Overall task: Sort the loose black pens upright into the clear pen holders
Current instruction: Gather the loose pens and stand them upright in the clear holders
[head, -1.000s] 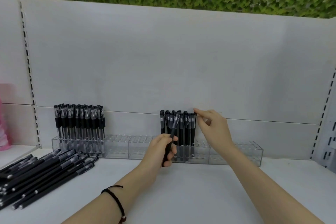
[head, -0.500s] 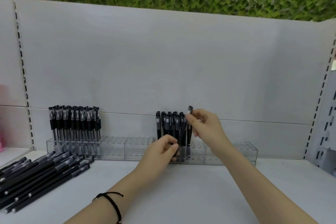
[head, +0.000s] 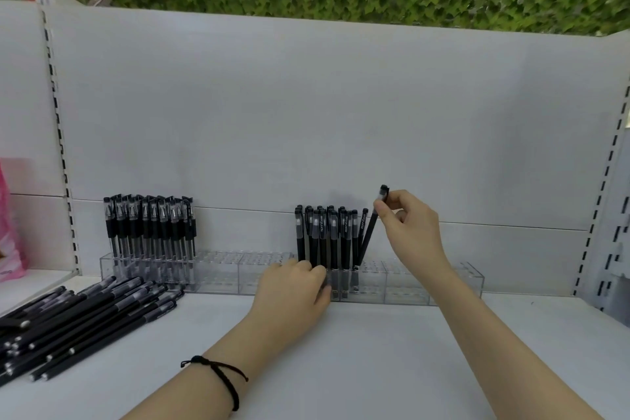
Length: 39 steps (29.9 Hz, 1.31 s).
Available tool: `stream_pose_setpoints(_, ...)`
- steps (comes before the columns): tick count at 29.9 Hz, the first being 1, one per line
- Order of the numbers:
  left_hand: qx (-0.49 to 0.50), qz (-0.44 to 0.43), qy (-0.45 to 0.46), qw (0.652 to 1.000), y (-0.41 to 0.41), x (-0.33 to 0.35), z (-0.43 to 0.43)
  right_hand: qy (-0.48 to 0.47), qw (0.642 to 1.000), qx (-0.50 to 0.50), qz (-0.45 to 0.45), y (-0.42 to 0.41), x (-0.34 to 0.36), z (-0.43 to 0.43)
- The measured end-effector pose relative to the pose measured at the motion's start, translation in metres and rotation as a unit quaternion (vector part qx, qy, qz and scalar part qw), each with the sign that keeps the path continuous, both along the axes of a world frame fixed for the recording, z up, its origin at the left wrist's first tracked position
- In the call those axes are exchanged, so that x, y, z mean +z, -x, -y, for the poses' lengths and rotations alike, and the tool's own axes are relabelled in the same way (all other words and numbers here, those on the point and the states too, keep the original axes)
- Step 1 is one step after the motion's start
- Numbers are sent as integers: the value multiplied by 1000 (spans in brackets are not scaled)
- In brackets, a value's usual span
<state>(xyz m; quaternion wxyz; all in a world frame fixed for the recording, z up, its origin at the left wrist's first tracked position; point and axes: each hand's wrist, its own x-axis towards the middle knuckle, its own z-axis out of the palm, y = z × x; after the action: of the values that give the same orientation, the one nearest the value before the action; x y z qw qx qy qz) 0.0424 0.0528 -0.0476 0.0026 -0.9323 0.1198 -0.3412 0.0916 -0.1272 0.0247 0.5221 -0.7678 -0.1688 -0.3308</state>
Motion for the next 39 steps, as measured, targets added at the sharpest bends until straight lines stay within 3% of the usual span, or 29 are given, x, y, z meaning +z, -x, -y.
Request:
stream_pose_setpoints(3, 16, -11, 12, 1000, -1, 1, -3, 34, 999, -2, -4, 0, -1, -1)
stream_pose_setpoints(7, 23, 0, -15, 1000, -3, 2, -7, 166, 984, -21, -54, -5, -18, -5)
stream_pose_setpoints(11, 52, -25, -9, 998, 0, 2, -7, 195, 976, -45, -87, -5, -24, -6)
stream_pose_setpoints(12, 60, -25, -15, 998, -1, 2, -7, 241, 963, -68, -96, -2, -22, -5)
stream_pose_setpoints(15, 77, -57, -46, 994, 1, 6, -9, 435, 882, -130, -125, 10, -16, -10)
stream_pose_setpoints(17, 98, -61, -91, 989, 4, 12, -16, 492, 857, -104, -112, 19, -16, -20)
stream_pose_setpoints(22, 133, -78, -188, 970, 27, 19, -62, 559, 829, -22, -9, 40, -21, -55)
stream_pose_setpoints(25, 149, -84, -184, 968, 47, 18, -109, 588, 809, -21, 20, 53, -28, -85)
stream_pose_setpoints(34, 145, -59, -131, 979, 82, 30, -241, 595, 804, 8, -2, 86, -38, -213)
stream_pose_setpoints(39, 99, -32, -81, 991, 75, 23, -289, 575, 813, 25, -90, 89, -41, -274)
